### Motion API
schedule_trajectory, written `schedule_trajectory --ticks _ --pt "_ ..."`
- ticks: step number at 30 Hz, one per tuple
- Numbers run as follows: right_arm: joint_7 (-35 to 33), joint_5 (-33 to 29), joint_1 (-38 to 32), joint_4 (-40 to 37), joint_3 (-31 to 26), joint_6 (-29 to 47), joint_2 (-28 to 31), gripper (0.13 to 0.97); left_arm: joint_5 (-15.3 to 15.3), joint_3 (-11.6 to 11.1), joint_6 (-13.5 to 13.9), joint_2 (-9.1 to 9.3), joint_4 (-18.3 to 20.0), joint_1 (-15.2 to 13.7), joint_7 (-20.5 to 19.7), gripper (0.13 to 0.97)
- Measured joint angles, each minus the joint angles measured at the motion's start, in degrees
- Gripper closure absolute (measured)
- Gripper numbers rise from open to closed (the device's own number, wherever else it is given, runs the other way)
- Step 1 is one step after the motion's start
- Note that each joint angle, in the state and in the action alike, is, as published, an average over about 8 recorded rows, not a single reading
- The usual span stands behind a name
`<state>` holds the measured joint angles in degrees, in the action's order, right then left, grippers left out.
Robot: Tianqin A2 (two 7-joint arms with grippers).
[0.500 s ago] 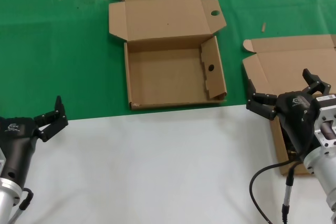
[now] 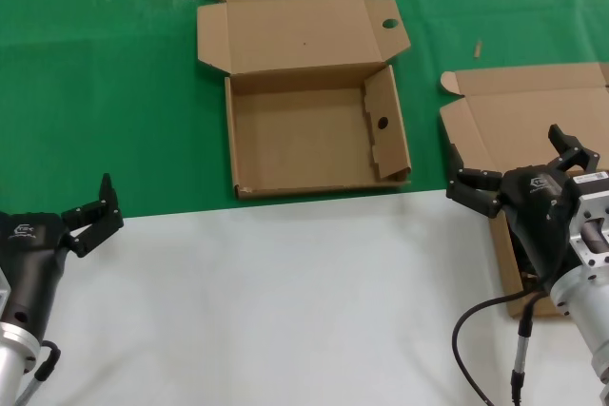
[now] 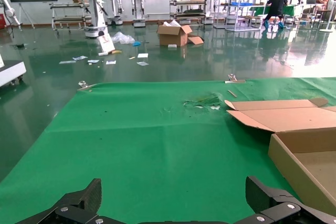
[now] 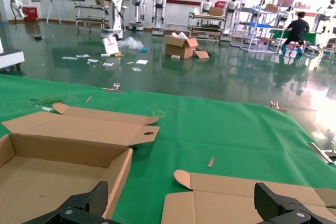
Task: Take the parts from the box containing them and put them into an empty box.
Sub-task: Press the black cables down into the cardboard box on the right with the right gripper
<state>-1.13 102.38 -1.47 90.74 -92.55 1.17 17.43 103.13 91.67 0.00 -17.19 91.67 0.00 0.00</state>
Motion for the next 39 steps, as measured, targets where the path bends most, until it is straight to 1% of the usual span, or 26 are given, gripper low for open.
schedule_trajectory --ticks 7,11,14,17,19,22,26,30,32,34,37,39 --pt "-2.13 -1.64 -1.58 -1.41 -1.05 -1.64 -0.59 0.129 0.00 0.00 0.00 0.00 0.00 0.00 0.00 0.132" --pt "-4.42 -0.07 -2.45 -1.28 -3.42 -4.49 1.57 0.129 0.00 0.00 0.00 0.00 0.00 0.00 0.00 0.132" --pt "-7.06 3.83 -2.76 0.12 -6.64 -7.50 5.62 0.129 0.00 0.00 0.00 0.00 0.00 0.00 0.00 0.132" --pt "-9.57 8.52 -2.11 3.05 -10.00 -9.12 11.63 0.129 0.00 0.00 0.00 0.00 0.00 0.00 0.00 0.132" --pt "-9.60 9.99 -0.64 5.81 -11.21 -8.23 16.25 0.129 0.00 0.00 0.00 0.00 0.00 0.00 0.00 0.132" --pt "-6.71 9.13 3.40 10.61 -10.92 -4.46 23.90 0.129 0.00 0.00 0.00 0.00 0.00 0.00 0.00 0.132" --pt "-1.41 5.34 10.67 15.84 -8.12 0.01 34.12 0.129 0.00 0.00 0.00 0.00 0.00 0.00 0.00 0.132" --pt "-0.62 2.78 18.64 18.22 -3.89 0.73 43.10 0.129 0.00 0.00 0.00 0.00 0.00 0.00 0.00 0.132" --pt "-1.98 1.54 22.69 18.49 -0.68 1.07 46.36 0.129 0.00 0.00 0.00 0.00 0.00 0.00 0.00 0.132" --pt "-4.40 0.35 26.38 18.32 3.18 2.20 48.36 0.129 0.00 0.00 0.00 0.00 0.00 0.00 0.00 0.132" --pt "-9.83 -1.19 30.55 17.47 9.75 6.21 49.45 0.129 0.00 0.00 0.00 0.00 0.00 0.00 0.00 0.132" --pt "-14.30 -1.70 31.87 16.49 13.60 9.99 49.53 0.129 0.00 0.00 0.00 0.00 0.00 0.00 0.00 0.132"
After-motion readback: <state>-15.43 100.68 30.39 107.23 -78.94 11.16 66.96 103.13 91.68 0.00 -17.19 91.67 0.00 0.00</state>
